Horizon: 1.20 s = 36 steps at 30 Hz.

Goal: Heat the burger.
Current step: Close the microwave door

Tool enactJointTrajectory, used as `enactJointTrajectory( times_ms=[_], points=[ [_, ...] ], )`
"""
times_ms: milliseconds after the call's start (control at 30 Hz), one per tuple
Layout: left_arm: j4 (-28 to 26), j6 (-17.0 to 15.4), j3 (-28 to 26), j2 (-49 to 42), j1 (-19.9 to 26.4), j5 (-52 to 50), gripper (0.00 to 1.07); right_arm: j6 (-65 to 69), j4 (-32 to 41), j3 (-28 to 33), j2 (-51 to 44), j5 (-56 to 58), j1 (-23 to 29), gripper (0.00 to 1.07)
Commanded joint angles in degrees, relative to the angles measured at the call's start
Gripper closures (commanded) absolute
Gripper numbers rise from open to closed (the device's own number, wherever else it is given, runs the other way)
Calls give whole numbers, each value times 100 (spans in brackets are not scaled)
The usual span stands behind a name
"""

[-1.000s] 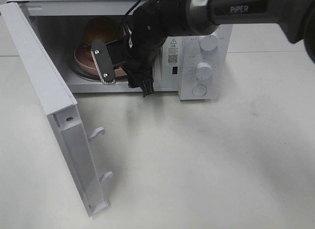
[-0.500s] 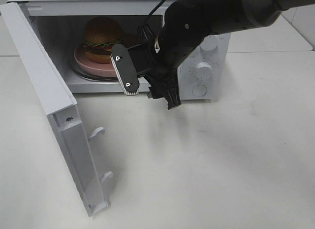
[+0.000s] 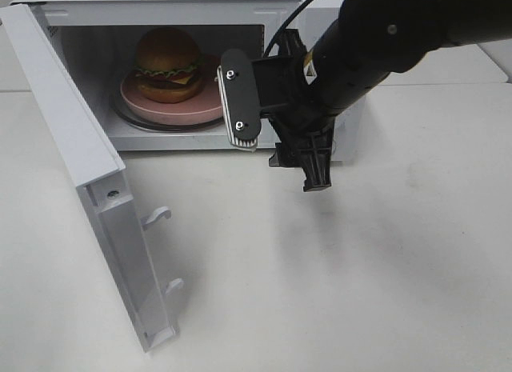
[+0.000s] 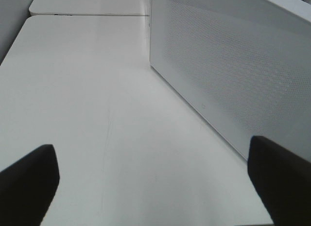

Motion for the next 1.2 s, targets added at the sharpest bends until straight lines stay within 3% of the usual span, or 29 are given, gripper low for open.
enactJointTrajectory(
  times_ms=[33,367,567,733,1200],
  points=[
    [-46,-29,11,-97,-23,6,9,917,17,378,-521,52,17,39],
    [-46,-29,11,-97,-23,6,9,3060,17,1037,-1478,418,17,38],
    [-46,-29,11,-97,-23,6,9,4463,17,1415,-2023,825,17,30],
    [-46,-29,11,-97,-23,6,9,5558,17,1478,-2401,2034,17,31],
    [-46,-29,11,-97,-23,6,9,5896,34,1484,-2899,3495,17,31]
  ],
)
